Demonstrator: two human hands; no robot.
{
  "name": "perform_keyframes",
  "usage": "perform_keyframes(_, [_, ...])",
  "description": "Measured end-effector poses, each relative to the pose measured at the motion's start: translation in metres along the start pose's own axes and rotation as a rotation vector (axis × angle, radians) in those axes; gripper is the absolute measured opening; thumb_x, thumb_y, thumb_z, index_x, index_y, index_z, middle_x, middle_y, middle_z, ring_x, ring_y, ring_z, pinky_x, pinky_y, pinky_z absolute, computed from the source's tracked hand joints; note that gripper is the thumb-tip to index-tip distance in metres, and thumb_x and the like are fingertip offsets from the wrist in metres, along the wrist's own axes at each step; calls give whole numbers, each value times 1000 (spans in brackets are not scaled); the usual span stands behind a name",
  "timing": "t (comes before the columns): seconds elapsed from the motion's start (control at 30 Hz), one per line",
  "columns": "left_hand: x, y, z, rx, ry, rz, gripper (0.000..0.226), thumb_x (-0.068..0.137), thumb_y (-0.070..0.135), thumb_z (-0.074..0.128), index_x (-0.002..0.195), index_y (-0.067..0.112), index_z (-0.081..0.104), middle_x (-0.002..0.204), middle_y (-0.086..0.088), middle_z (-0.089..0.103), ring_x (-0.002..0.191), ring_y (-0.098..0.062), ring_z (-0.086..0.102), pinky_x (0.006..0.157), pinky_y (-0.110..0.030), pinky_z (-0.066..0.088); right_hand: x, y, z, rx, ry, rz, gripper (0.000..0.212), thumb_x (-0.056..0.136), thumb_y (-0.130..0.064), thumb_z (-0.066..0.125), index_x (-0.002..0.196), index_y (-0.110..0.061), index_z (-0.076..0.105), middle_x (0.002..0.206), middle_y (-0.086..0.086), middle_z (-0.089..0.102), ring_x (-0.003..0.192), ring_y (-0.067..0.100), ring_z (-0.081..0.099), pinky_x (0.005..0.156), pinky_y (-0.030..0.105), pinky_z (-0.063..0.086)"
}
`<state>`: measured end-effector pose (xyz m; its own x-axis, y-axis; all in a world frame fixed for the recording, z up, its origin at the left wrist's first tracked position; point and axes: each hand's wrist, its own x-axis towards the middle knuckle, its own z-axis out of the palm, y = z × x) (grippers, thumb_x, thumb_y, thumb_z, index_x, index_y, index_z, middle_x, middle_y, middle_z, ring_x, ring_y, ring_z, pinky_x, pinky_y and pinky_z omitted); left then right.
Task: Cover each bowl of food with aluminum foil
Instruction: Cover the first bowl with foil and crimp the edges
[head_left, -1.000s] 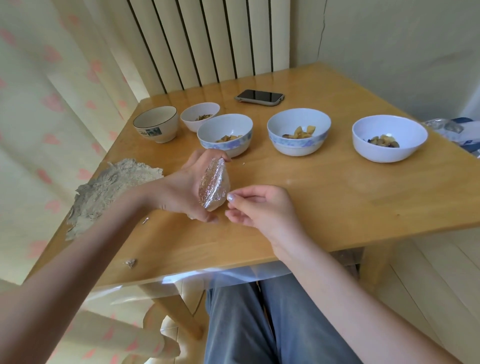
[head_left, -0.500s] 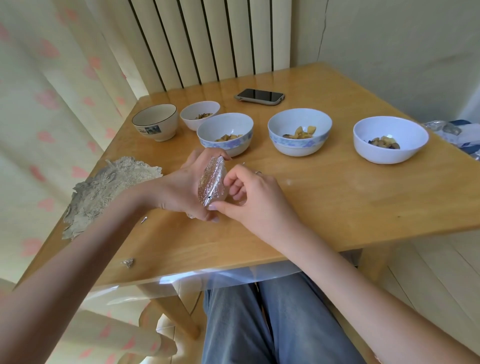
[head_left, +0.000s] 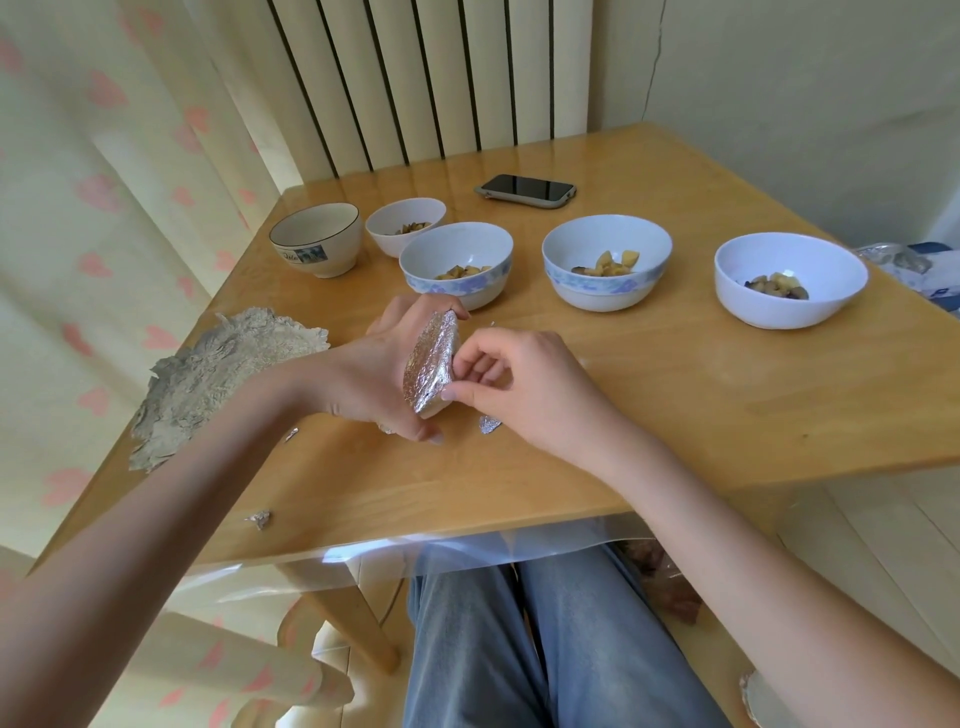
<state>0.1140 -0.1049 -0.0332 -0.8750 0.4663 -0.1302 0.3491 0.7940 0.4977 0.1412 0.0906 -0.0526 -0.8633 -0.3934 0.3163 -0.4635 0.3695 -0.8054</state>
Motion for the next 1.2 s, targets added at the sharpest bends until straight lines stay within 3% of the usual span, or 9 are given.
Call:
perform_keyframes(0.07, [0,0,0,8,2,0,107,44,42,86,124,60,17,127,27,19,133,-10,24,100,-25,32,0,1,-2,21,-13,41,9,79,-18,76,81,-15,68,74,-2,65,63,6,57,62,17,51])
perform_keyframes(0.2, [-1,4,0,24,7,-39,111,40,50,83,127,59,15,124,30,18,134,-12,22,107,-34,33,-5,0,3,130,59,189,10,78,-22,76,80,-15,70,71,-1,68,61,13,65,65,33,58])
perform_keyframes(0.3, [-2,9,1,61,12,-56,110,43,45,86,127,58,15,126,26,18,132,-18,25,105,-39,37,-11,-4,9,158,196,299,16,78,-30,76,77,-15,70,66,-2,67,56,12,66,60,28,57])
perform_keyframes(0.5, [0,18,2,154,24,-81,110,52,34,91,128,56,15,126,20,18,130,-24,26,88,-36,44,-13,-13,2,813,63,635,16,83,-12,72,85,3,68,71,11,65,61,14,62,60,23,58])
perform_keyframes(0.73, [2,25,5,203,27,-104,109,54,35,89,132,51,15,127,13,17,123,-22,24,96,-38,38,-16,-11,1,996,134,691,23,77,-1,75,95,3,63,75,11,65,63,14,62,61,23,59])
perform_keyframes(0.9, [2,26,4,207,27,-105,109,54,37,90,133,50,15,131,11,17,125,-22,24,97,-39,38,-17,-4,6,792,245,537,15,79,-2,74,90,-1,64,77,7,61,64,12,62,67,23,59])
perform_keyframes(1.0, [3,25,2,199,16,-106,109,54,37,90,132,52,15,131,12,18,126,-23,24,101,-42,37,-16,-1,3,585,187,445,15,76,-7,77,86,-8,65,76,6,64,64,16,65,69,28,59])
perform_keyframes(1.1, [5,24,2,193,12,-103,109,54,37,91,131,52,16,129,10,19,126,-25,25,101,-38,34,-14,3,6,224,196,241,20,72,-13,82,77,-18,63,73,5,66,61,21,65,63,28,55])
perform_keyframes(1.2, [4,23,2,189,12,-107,109,54,38,90,130,52,14,125,11,19,126,-27,27,99,-37,34,-11,6,7,120,198,120,17,73,-14,81,76,-17,64,67,0,65,61,20,64,61,26,53])
